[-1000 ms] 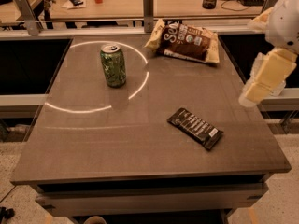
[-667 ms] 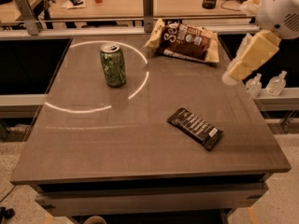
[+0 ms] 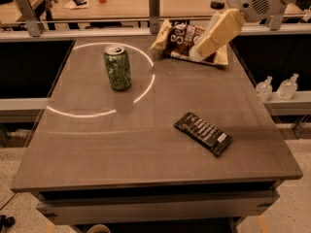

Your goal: Move green can near rxbar chocolate

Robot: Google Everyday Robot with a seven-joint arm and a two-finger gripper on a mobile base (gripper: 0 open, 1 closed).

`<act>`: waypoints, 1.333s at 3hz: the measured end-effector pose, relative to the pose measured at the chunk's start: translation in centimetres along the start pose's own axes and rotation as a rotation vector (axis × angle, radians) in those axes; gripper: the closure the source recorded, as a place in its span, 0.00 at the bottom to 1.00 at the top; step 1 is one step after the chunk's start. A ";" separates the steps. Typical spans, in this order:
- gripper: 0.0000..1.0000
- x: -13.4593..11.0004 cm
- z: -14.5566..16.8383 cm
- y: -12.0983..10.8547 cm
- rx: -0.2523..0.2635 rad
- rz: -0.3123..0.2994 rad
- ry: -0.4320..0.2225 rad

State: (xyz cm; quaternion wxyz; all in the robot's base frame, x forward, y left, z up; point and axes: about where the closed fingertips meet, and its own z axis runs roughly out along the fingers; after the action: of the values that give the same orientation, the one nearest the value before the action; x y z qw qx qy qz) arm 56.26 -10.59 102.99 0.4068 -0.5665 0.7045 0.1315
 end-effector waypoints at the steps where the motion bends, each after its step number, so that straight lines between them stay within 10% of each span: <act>1: 0.00 -2.4 4.0 0.2 -0.125 0.051 -0.154; 2: 0.00 -3.8 6.8 0.7 -0.218 0.101 -0.292; 4: 0.00 -4.3 11.0 0.9 -0.226 0.140 -0.482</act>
Offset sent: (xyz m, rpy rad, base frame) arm 0.0327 0.0994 -0.0255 0.5050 0.1825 0.2568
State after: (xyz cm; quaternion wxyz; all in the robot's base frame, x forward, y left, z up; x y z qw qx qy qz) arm 60.22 -0.25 98.86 0.4870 -0.5106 0.6055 0.3681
